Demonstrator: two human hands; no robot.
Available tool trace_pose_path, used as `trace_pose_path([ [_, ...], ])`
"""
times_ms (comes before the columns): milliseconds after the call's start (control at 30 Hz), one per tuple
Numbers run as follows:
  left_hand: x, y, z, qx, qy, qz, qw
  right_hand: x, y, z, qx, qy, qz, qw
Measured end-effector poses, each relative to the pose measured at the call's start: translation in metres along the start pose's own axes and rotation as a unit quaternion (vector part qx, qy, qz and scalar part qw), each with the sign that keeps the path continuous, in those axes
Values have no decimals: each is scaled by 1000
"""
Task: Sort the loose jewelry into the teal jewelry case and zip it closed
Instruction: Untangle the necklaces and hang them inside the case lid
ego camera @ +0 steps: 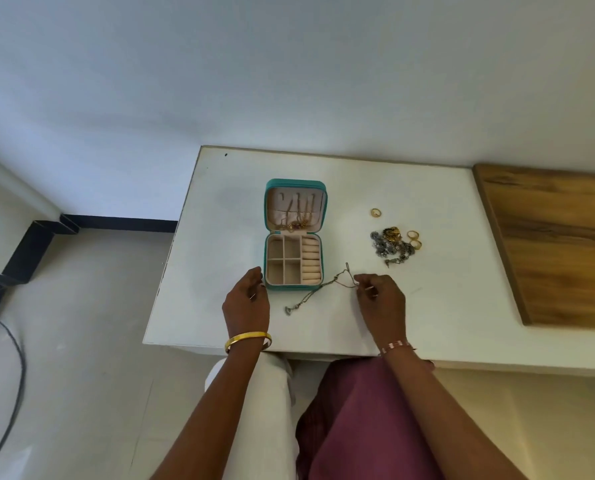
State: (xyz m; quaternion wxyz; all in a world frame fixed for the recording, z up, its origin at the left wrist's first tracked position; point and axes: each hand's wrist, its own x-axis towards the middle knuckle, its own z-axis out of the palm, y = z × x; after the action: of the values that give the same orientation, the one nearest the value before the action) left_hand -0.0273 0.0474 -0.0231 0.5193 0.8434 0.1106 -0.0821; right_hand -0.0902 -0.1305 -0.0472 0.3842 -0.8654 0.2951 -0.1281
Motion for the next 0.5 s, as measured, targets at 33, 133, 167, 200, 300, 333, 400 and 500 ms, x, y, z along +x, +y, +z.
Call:
trace_pose_path([
  [33, -4, 0, 0, 1, -1, -5, 1000, -1, 2, 3, -29, -18, -14, 999],
  [133, -18, -1, 0, 14, -10, -12, 1000, -7, 3, 8, -135, -41, -76, 987],
  [167, -23, -2, 0, 18, -14, -16, 1000, -11, 3, 10, -164, -37, -98, 981],
  [200, -27, -2, 1, 21, -18, -21, 999, -14, 4, 11, -186, -33, -111, 976],
  [300, -37, -2, 2, 21, -32, -38, 999, -19, 1, 6, -279, -24, -155, 947],
  [333, -40, -2, 2, 21, -37, -40, 998, -20, 0, 2, -301, -27, -163, 939],
  [400, -46, -1, 3, 24, -44, -42, 998, -22, -3, -3, -319, -44, -167, 932],
  [500, -56, 3, 2, 25, -45, -34, 998, -24, -3, -6, -353, -47, -179, 917],
])
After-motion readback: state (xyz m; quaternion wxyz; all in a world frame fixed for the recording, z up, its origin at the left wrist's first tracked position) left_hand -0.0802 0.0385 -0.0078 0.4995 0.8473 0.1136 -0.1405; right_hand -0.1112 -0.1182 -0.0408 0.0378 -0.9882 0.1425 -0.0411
